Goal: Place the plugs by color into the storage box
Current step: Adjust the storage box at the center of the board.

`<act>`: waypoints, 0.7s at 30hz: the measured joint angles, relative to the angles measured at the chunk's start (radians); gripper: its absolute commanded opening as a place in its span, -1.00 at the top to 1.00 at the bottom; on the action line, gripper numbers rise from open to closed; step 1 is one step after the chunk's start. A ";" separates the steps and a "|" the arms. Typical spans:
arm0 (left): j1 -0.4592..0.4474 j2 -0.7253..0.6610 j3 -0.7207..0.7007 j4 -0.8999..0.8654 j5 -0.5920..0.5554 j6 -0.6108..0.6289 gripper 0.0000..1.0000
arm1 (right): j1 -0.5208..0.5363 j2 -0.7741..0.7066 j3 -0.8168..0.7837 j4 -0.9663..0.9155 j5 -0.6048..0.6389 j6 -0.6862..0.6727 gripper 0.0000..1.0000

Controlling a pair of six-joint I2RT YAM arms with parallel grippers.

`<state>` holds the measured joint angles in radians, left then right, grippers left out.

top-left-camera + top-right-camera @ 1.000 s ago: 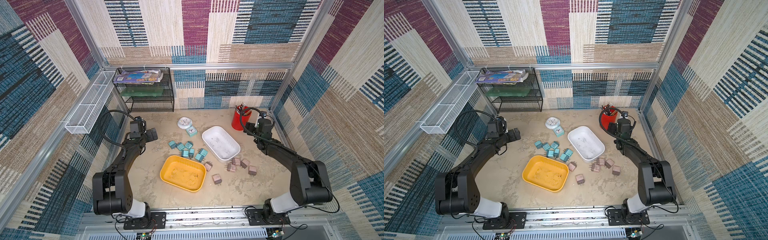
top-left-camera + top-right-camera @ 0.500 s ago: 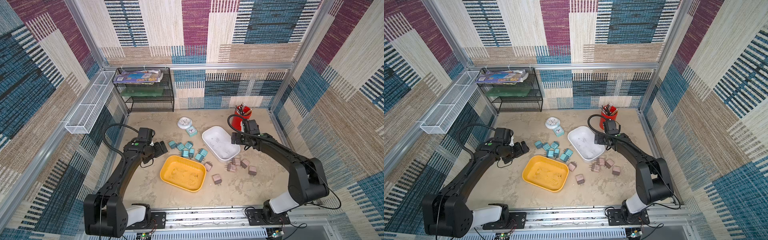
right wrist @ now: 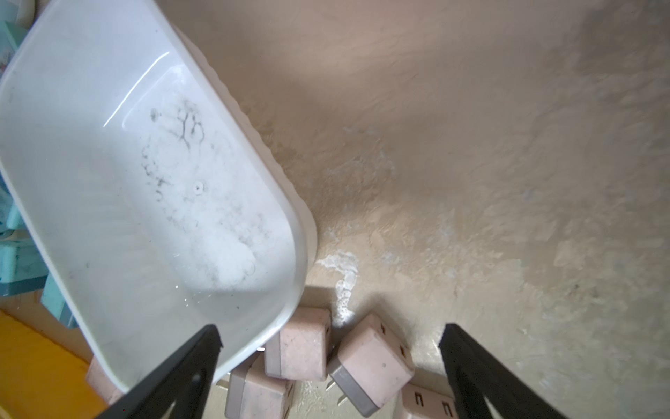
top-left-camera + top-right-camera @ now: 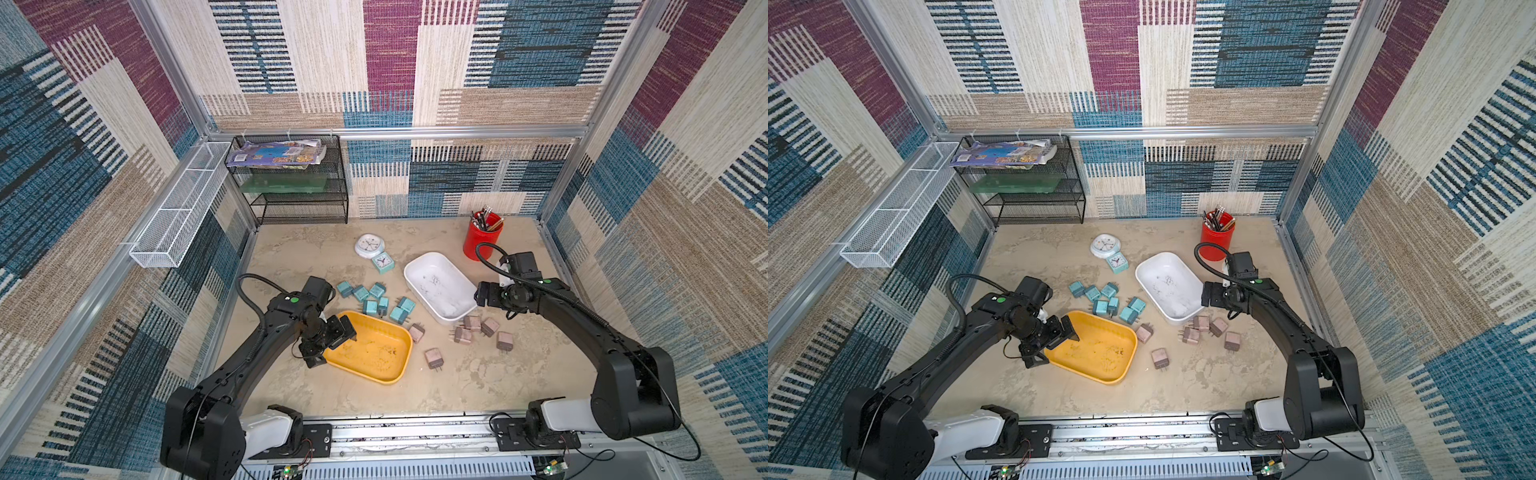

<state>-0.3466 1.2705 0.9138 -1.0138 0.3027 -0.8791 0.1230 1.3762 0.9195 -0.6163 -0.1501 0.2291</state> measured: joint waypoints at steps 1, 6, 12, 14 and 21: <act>-0.008 0.014 -0.002 0.000 0.008 -0.004 -0.98 | 0.000 0.001 -0.003 0.000 -0.016 0.000 -0.97; -0.031 0.067 -0.021 0.011 0.031 -0.018 -0.87 | 0.009 0.027 -0.003 0.005 -0.080 0.006 -0.98; -0.038 0.142 -0.039 0.042 0.047 -0.038 -0.53 | 0.038 0.072 0.030 0.009 -0.113 0.005 -0.98; -0.037 0.175 -0.033 0.043 0.032 -0.040 -0.33 | 0.059 0.087 0.050 0.008 -0.119 0.005 -0.98; -0.032 0.293 0.036 0.040 -0.026 -0.007 0.33 | 0.130 0.124 0.129 -0.018 -0.118 -0.011 -0.95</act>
<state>-0.3790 1.5635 0.9501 -0.9741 0.2764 -0.8860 0.2531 1.5002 1.0485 -0.6338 -0.2684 0.2184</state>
